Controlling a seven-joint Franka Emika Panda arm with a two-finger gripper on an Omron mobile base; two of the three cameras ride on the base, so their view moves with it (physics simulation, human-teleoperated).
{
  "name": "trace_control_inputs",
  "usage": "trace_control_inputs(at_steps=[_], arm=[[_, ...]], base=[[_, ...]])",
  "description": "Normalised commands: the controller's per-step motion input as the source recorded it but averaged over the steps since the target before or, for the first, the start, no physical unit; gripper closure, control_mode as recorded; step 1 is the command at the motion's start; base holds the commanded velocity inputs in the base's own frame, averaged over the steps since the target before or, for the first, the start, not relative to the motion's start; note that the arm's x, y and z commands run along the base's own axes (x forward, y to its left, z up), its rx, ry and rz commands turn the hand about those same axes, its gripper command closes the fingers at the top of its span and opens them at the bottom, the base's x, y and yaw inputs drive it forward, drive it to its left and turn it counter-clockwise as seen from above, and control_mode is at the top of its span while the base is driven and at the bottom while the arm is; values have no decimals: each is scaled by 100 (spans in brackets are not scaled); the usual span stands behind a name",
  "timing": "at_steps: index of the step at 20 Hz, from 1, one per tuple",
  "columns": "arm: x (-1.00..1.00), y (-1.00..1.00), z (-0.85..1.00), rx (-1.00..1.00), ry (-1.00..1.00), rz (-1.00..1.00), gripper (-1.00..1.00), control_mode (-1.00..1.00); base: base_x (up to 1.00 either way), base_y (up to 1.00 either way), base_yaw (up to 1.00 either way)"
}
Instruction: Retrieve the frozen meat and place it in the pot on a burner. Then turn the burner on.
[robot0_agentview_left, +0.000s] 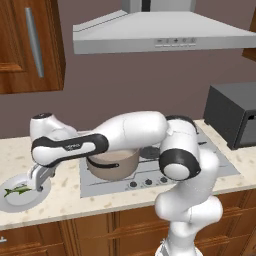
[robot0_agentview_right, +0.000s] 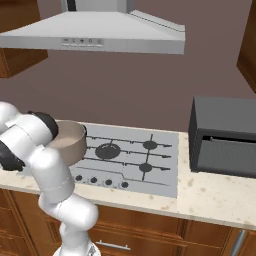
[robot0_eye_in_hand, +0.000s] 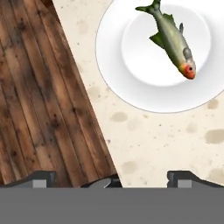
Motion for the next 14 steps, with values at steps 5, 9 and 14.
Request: trace_control_inputs(at_steps=[5,9,14], arm=[[11,17,-9,-2,0,3,-100,-100],[14,19,0,0,0,1,-100,-100],[16,24,-1,0,0,0,-100,-100]], base=[[0,0,0],[0,0,0],[0,0,0]])
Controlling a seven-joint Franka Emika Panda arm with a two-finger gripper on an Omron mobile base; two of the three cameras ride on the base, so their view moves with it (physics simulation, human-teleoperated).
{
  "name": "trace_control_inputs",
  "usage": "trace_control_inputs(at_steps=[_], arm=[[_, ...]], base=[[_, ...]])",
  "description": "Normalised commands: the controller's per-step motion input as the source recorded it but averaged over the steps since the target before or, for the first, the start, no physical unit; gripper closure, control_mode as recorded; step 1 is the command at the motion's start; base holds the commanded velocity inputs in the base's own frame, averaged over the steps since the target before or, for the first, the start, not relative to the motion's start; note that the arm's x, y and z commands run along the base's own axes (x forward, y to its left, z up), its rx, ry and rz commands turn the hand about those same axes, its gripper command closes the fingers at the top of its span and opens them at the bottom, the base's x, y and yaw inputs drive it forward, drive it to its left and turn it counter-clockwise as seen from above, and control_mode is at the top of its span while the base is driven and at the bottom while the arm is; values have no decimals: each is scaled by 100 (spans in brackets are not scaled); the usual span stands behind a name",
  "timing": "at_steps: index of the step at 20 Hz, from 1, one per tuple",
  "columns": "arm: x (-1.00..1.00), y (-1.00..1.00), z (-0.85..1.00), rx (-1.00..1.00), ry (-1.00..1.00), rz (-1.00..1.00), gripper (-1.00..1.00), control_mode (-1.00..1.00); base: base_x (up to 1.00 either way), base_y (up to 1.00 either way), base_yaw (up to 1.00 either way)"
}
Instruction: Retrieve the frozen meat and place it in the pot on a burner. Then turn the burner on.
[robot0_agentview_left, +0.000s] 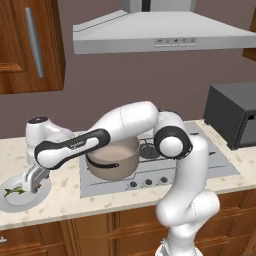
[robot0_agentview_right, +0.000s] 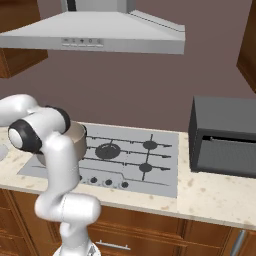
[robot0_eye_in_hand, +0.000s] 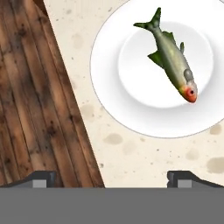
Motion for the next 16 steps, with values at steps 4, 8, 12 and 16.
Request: trace_control_inputs(at_steps=[4,8,12,16], arm=[[23,18,-1,0,0,0,-100,-100],[24,14,-9,-2,0,0,-100,-100],[20,12,-28,-7,0,0,-100,-100],[19,14,-27,-7,0,0,-100,-100]], base=[[0,0,0],[0,0,0],[0,0,0],[0,0,0]])
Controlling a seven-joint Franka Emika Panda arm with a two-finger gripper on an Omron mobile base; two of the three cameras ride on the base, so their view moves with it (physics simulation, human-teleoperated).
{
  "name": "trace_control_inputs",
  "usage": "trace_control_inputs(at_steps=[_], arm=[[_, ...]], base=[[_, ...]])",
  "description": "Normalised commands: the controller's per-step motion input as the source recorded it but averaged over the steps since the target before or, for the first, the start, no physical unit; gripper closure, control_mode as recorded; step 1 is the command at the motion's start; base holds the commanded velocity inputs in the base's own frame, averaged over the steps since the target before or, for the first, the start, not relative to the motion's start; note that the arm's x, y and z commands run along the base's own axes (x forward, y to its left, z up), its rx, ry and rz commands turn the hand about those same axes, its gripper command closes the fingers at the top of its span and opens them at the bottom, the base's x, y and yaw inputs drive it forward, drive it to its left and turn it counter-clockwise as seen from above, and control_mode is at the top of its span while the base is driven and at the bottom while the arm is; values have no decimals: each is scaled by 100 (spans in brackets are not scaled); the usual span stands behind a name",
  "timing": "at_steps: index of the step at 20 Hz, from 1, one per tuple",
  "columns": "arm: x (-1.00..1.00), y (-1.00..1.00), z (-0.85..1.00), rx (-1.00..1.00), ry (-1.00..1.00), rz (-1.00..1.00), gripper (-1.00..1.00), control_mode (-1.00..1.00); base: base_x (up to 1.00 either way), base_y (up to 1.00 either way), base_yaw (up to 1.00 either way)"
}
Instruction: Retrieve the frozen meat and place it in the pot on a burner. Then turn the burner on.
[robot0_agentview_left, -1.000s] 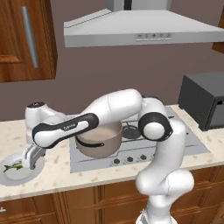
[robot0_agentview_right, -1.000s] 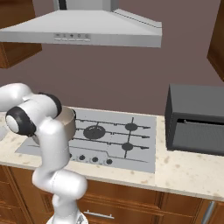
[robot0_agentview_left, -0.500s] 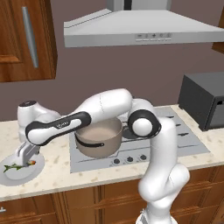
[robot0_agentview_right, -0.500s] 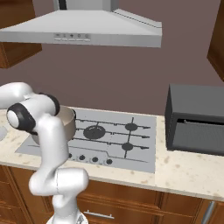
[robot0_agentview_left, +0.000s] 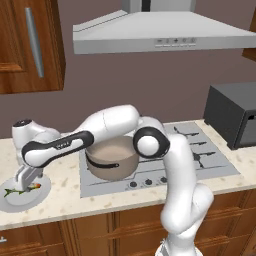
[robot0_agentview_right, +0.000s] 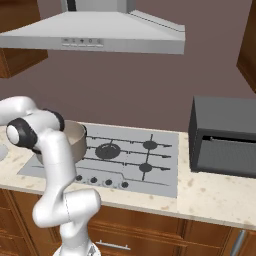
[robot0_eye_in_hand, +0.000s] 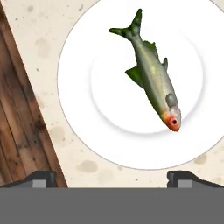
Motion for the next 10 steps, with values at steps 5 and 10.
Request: trace_control_inputs(at_steps=[5,10], arm=[[19,11,-18,-4,0,0,-100,-100],[22,9,-16,-2,0,0,-100,-100]], base=[[0,0,0],[0,0,0]])
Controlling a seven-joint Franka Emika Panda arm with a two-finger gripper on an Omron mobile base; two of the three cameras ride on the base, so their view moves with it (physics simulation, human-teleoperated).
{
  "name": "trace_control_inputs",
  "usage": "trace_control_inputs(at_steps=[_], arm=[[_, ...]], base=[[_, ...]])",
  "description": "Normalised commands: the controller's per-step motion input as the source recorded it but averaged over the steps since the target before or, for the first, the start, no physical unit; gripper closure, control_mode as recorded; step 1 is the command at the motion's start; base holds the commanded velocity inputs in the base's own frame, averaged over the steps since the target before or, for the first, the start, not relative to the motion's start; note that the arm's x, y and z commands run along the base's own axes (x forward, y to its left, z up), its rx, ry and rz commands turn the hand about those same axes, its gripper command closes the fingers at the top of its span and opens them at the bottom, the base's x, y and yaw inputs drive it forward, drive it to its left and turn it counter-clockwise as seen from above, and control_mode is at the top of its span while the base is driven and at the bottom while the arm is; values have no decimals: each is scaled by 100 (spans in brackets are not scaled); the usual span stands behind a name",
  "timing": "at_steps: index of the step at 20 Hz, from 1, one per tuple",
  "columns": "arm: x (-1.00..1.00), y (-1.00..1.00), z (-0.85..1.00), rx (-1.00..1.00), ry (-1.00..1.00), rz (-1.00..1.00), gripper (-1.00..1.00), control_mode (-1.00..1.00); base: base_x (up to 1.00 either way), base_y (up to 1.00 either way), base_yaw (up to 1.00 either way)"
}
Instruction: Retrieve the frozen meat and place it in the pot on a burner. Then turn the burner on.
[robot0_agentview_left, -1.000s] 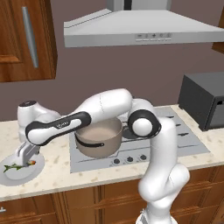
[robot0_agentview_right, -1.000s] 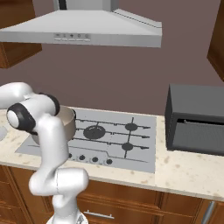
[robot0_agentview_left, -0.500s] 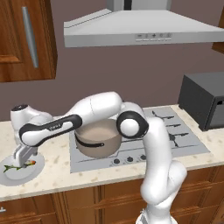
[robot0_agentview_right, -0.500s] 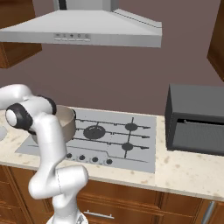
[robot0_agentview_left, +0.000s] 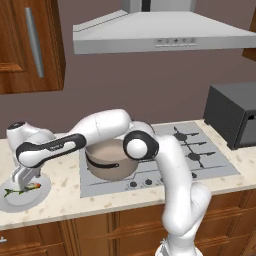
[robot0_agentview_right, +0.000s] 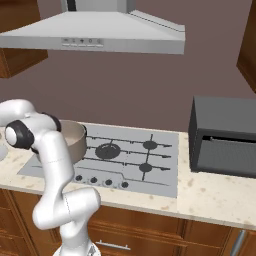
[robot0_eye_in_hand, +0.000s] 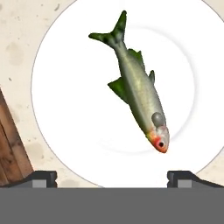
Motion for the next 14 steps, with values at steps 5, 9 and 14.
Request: trace_control_inputs(at_steps=[5,9,14], arm=[[19,10,-25,0,-1,0,-100,-100],[16,6,-25,0,-5,0,-100,-100],[19,13,-15,0,-1,0,-100,-100]], base=[[0,0,0],[0,0,0],[0,0,0]])
